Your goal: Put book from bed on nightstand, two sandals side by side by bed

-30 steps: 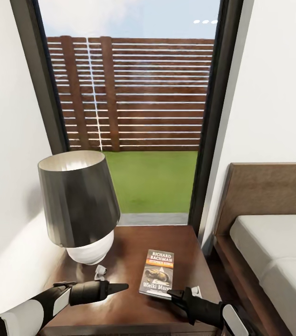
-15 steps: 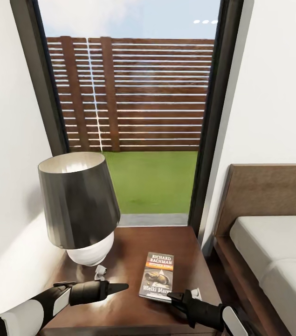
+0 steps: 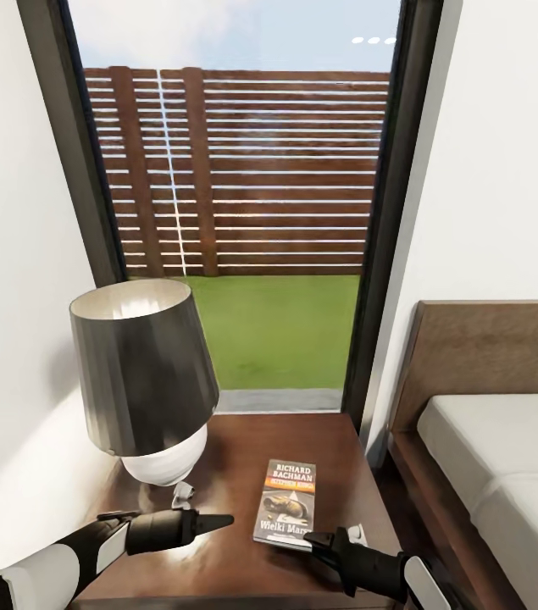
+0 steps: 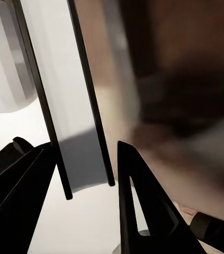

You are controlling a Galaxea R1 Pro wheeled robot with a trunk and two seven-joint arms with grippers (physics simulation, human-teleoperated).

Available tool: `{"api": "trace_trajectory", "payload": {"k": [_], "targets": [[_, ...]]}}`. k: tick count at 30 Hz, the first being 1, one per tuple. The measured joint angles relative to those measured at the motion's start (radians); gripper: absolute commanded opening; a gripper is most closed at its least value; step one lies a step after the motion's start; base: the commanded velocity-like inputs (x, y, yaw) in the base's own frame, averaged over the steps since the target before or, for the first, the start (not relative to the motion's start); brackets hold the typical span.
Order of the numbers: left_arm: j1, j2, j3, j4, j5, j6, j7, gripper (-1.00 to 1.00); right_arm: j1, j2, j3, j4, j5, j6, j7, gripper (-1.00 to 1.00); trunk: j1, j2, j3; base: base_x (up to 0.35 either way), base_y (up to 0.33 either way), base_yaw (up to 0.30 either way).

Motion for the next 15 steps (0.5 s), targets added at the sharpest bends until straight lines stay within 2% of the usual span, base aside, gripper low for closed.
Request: {"api": "trace_trajectory", "payload": {"k": [6, 7, 15], "targets": [[0.000, 0.000, 0.000, 0.001, 0.000, 0.000, 0.000, 1.00, 0.000, 0.000, 0.000, 0.000, 0.000, 0.000, 0.000, -1.00, 0.000, 0.000, 0.000, 0.000, 0.000, 0.000], [0.000, 0.000, 0.000, 0.001, 0.000, 0.000, 0.000, 1.00, 0.000, 0.000, 0.000, 0.000, 0.000, 0.000, 0.000, 1.00, 0.000, 0.000, 0.000, 0.000, 0.000, 0.000], [0.000, 0.000, 0.000, 0.001, 0.000, 0.000, 0.000, 1.00, 0.000, 0.000, -0.001, 0.000, -0.010, 0.004, 0.002, 1.00, 0.000, 0.000, 0.000, 0.000, 0.000, 0.000]]}}
